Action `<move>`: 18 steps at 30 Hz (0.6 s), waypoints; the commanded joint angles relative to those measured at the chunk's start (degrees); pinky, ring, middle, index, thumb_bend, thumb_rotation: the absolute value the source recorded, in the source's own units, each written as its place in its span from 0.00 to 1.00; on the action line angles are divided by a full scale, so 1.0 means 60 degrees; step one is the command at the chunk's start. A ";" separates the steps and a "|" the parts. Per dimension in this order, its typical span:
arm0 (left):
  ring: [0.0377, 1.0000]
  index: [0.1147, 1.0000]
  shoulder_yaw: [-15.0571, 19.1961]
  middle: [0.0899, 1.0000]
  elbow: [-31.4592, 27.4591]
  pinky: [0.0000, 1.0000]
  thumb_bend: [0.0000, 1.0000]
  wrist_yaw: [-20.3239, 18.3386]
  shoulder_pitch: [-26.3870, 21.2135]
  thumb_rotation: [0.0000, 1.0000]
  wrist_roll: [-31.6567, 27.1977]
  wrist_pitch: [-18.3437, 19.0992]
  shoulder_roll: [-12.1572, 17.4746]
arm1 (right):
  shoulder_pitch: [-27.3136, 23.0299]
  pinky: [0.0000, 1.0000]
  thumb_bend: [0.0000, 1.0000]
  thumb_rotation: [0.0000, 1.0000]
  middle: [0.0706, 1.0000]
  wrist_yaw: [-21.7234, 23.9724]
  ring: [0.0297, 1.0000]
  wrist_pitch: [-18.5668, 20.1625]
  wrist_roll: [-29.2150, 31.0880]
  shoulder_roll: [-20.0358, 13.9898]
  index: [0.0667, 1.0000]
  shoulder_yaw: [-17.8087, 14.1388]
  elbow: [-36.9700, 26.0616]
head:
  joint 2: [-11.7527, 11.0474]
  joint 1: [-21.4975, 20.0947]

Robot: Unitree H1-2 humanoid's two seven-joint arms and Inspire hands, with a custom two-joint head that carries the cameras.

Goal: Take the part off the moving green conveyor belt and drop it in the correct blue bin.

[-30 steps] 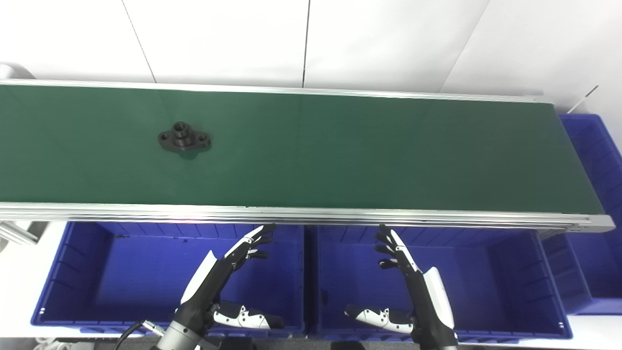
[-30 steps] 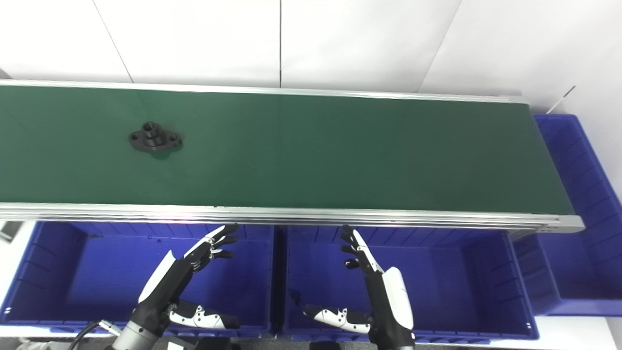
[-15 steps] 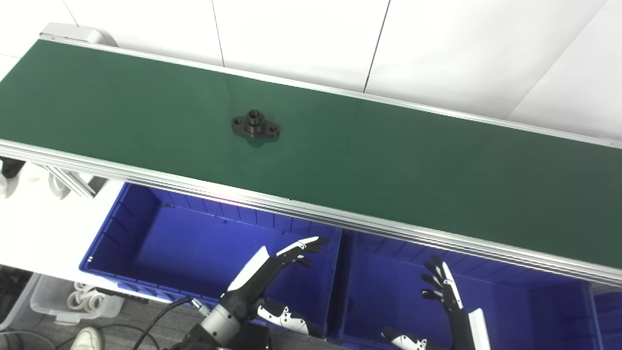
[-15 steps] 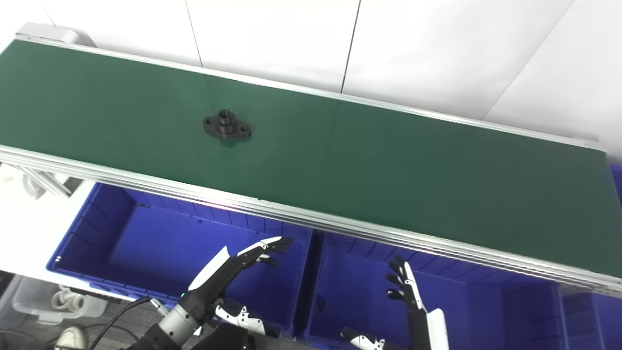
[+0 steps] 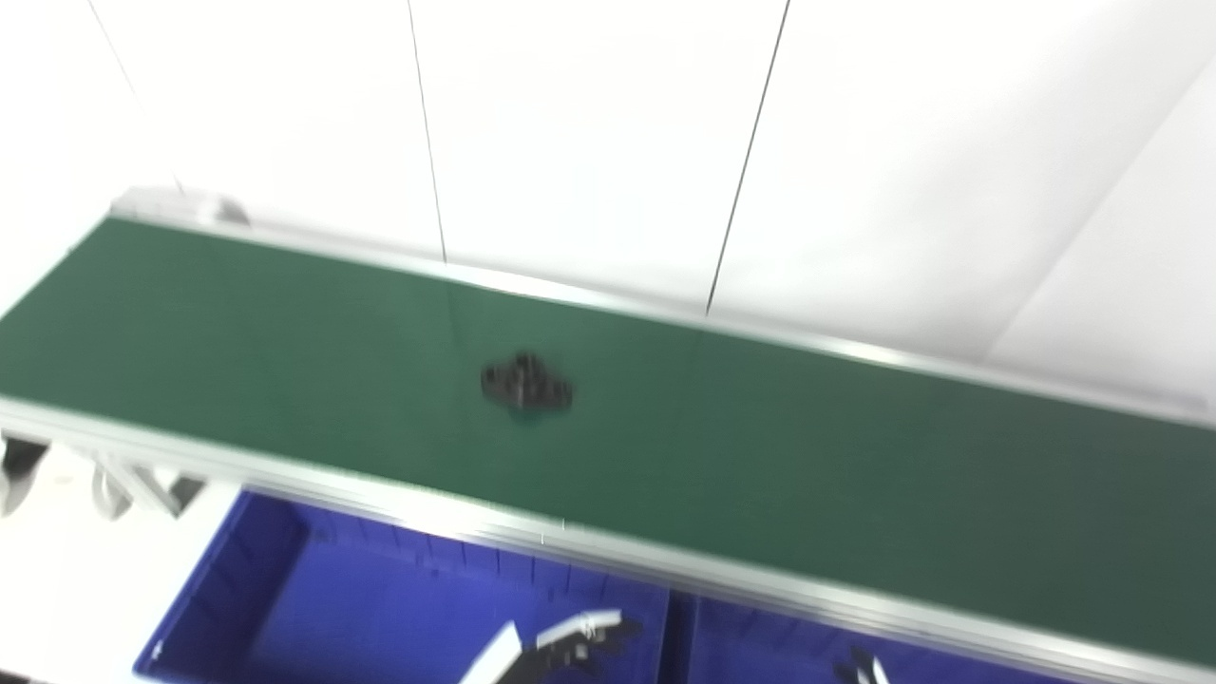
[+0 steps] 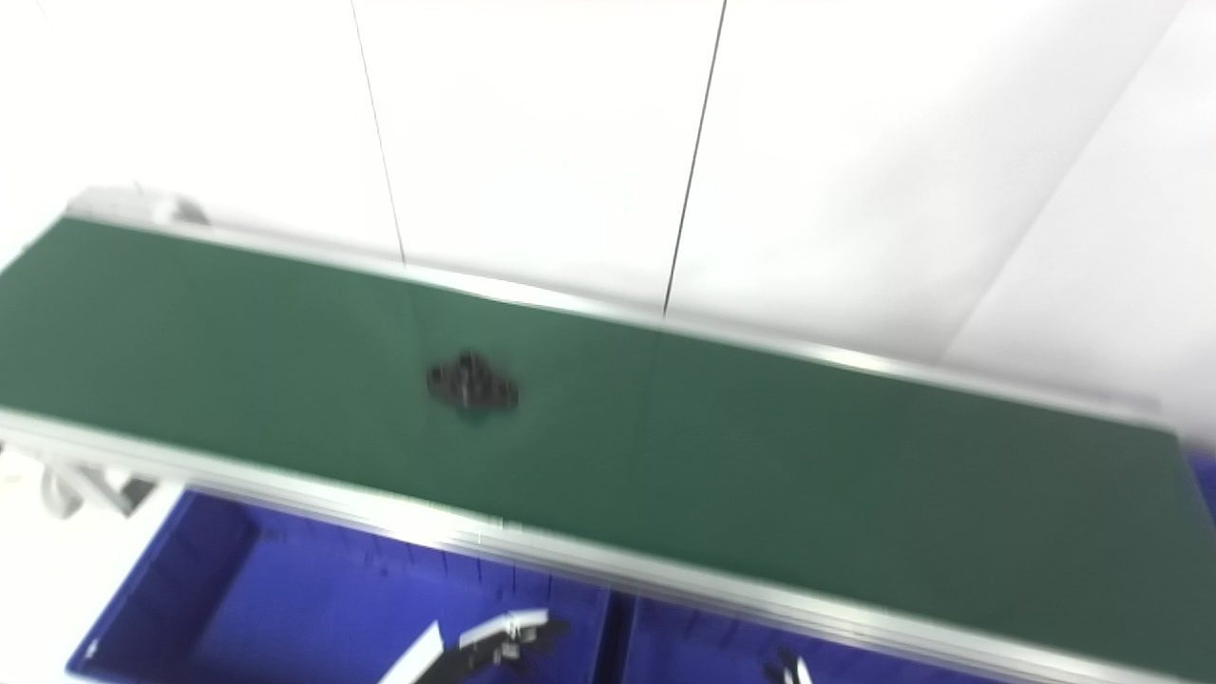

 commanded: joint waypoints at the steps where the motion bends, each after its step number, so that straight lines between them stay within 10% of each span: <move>1: 0.80 0.79 -0.0081 0.84 -0.0075 0.70 0.86 0.0309 -0.0174 0.24 0.0043 -0.0344 0.0164 | -0.0096 0.62 0.75 0.20 0.88 -0.0368 0.79 -0.0548 0.0114 -0.0101 0.96 0.0047 -0.0177 | -0.0022 -0.0055; 10: 0.77 0.78 -0.0493 0.82 0.0098 0.66 0.86 0.0878 -0.0397 0.26 0.0078 -0.0344 0.0290 | -0.0288 0.52 0.75 0.13 0.84 -0.1407 0.75 -0.0549 0.0276 -0.0215 0.93 0.0486 -0.0512 | -0.0050 -0.0181; 18: 0.79 0.79 -0.0571 0.83 0.0138 0.68 0.86 0.0906 -0.0493 0.26 0.0015 -0.0344 0.0304 | -0.0955 0.63 0.75 0.15 0.79 -0.2672 0.71 -0.0548 -0.0074 -0.0562 0.88 0.0854 -0.2084 | 0.0074 -0.0418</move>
